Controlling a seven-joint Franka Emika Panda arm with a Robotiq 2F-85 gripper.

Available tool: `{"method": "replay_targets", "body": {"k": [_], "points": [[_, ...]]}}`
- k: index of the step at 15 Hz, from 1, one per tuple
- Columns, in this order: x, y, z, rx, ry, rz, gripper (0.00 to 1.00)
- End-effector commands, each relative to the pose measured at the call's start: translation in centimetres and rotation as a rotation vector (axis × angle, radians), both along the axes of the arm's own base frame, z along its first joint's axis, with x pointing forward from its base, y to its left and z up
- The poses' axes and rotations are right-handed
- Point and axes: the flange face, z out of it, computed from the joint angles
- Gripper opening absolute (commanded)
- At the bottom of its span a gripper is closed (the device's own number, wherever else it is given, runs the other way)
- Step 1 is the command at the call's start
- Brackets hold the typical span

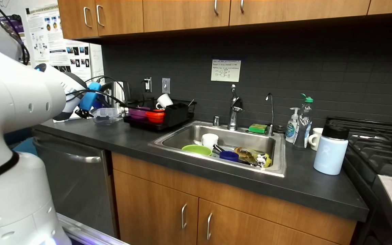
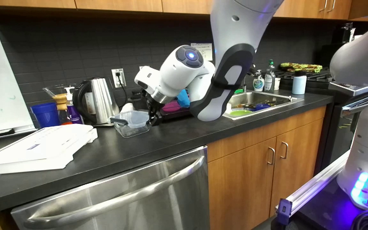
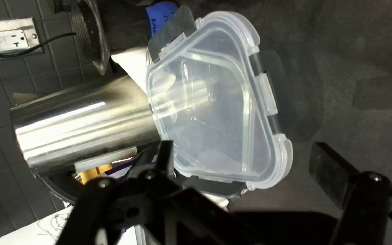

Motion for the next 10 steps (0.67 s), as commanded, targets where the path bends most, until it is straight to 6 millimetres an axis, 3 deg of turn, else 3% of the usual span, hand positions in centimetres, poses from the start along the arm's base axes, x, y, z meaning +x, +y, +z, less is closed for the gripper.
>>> {"method": "replay_targets", "body": {"k": [1, 10], "points": [[-0.2, -0.8, -0.3, 0.009, 0.017, -0.016, 1.00], [-1.4, 1.8, -2.1, 0.044, 0.050, 0.008, 1.00]]}}
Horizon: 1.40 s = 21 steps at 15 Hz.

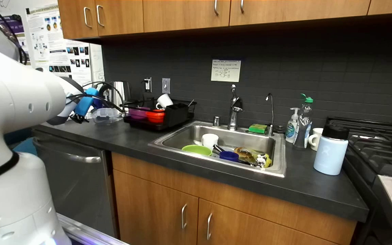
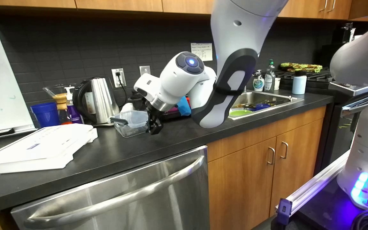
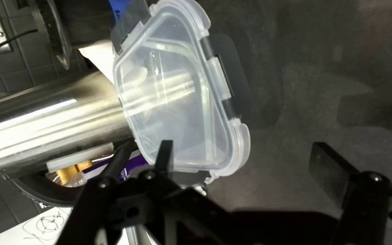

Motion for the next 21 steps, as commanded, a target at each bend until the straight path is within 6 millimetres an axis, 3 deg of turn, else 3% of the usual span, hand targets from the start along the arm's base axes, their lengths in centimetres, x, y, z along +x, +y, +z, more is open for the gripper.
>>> {"method": "replay_targets", "body": {"k": [1, 9, 21], "points": [[0.1, 0.9, 0.0, 0.016, 0.000, 0.013, 1.00], [1.3, 4.6, 1.7, 0.020, -0.081, 0.074, 1.00], [2.4, 3.4, -0.6, -0.059, -0.099, 0.062, 1.00]]}}
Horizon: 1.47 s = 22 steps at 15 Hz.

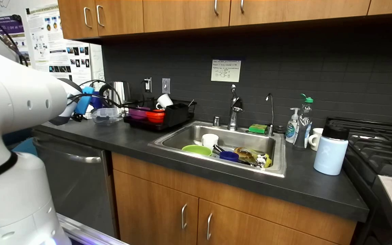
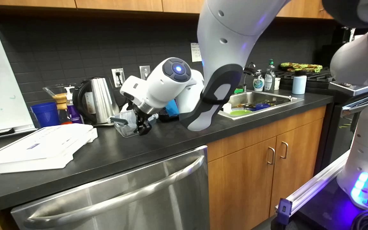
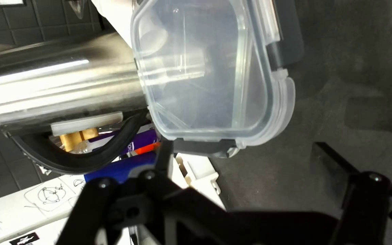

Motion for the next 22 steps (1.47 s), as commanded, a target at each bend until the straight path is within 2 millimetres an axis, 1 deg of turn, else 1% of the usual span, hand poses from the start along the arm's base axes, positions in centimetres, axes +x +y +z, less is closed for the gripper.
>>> {"method": "replay_targets", "body": {"k": [1, 7, 14, 18, 22], "points": [[0.8, -0.3, -0.5, -0.024, -0.020, -0.002, 1.00], [1.1, -0.1, -1.6, -0.058, -0.034, 0.006, 1.00], [1.7, 0.7, -1.7, -0.089, -0.060, 0.036, 1.00], [2.5, 0.8, -1.7, -0.119, -0.081, 0.049, 1.00], [3.5, 0.3, -1.9, -0.157, -0.095, 0.057, 1.00]]}}
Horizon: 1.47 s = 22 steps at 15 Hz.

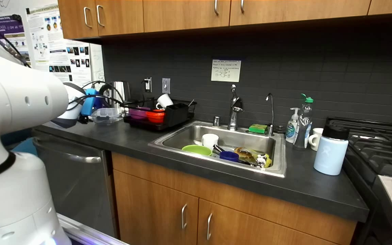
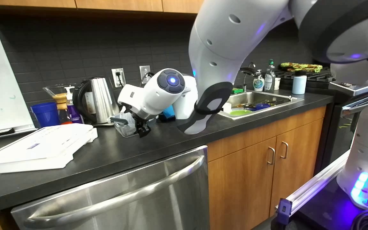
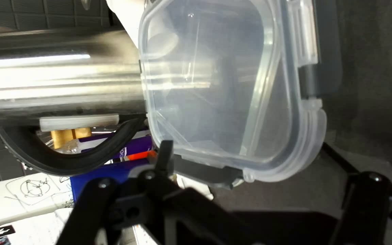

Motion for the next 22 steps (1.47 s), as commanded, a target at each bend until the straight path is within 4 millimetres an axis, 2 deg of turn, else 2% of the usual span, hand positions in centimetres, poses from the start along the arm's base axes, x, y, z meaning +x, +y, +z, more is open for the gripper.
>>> {"method": "replay_targets", "body": {"k": [1, 4, 5, 7, 14, 17, 22], "points": [[1.5, -0.4, 0.1, -0.055, -0.032, 0.019, 1.00], [2.1, -0.7, -0.1, -0.066, -0.040, 0.016, 1.00], [2.2, -0.7, -0.2, -0.067, -0.041, 0.017, 0.75], [2.3, -0.6, -0.2, -0.069, -0.040, 0.020, 0.69], [2.2, -0.7, -1.2, -0.082, -0.041, 0.017, 0.15], [2.3, -0.7, -1.0, -0.083, -0.046, 0.016, 0.11], [2.2, -0.3, -0.7, -0.085, -0.055, 0.024, 0.10]]}}
